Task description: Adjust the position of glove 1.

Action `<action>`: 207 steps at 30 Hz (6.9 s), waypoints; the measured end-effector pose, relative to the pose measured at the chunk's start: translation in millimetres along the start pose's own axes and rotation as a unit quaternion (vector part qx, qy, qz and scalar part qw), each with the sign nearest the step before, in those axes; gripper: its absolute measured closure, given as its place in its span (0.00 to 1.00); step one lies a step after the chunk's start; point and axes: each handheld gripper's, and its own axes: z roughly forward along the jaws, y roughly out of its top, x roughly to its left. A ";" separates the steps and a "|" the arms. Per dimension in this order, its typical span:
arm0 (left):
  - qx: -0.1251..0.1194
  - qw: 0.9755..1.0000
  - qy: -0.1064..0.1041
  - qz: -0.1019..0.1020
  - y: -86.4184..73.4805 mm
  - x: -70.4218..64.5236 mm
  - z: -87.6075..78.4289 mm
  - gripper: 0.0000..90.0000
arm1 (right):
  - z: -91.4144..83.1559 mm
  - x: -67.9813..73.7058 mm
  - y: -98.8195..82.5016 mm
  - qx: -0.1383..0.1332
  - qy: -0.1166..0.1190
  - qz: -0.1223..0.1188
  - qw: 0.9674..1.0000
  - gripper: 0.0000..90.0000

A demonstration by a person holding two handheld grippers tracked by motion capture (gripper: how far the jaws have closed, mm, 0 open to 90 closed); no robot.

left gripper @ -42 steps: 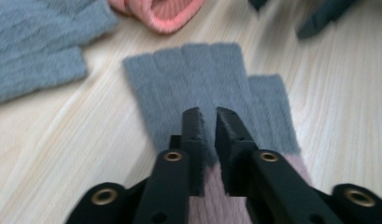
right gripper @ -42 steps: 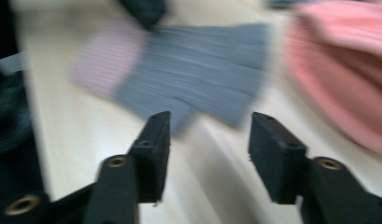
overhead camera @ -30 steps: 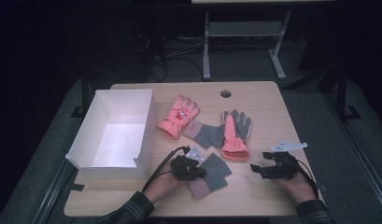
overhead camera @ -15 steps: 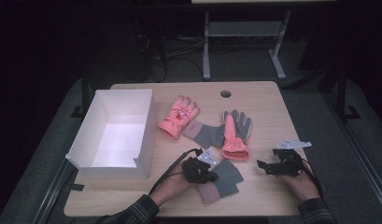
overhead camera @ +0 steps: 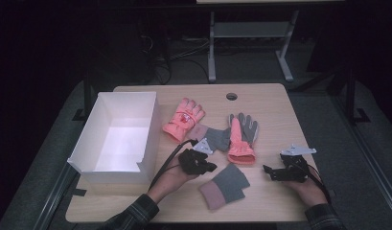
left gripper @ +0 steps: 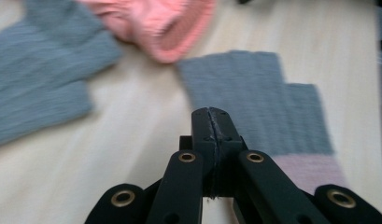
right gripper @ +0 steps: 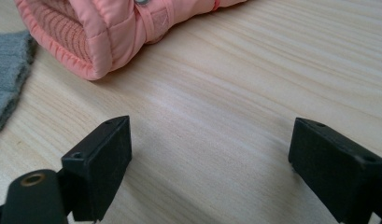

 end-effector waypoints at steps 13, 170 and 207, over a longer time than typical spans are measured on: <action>-0.007 0.993 0.103 -0.058 26.5 61.6 4.8 1.00 | 0.1 -0.1 0.0 0.000 0.000 0.000 1.000 0.14; 0.030 0.998 -0.061 -0.016 6.7 -42.7 14.2 0.96 | 1.9 -0.1 1.2 0.004 -0.006 0.005 1.000 0.10; 0.034 0.998 -0.047 -0.020 4.2 -37.6 29.5 0.25 | 1.9 0.0 1.3 0.004 -0.006 0.005 1.000 0.10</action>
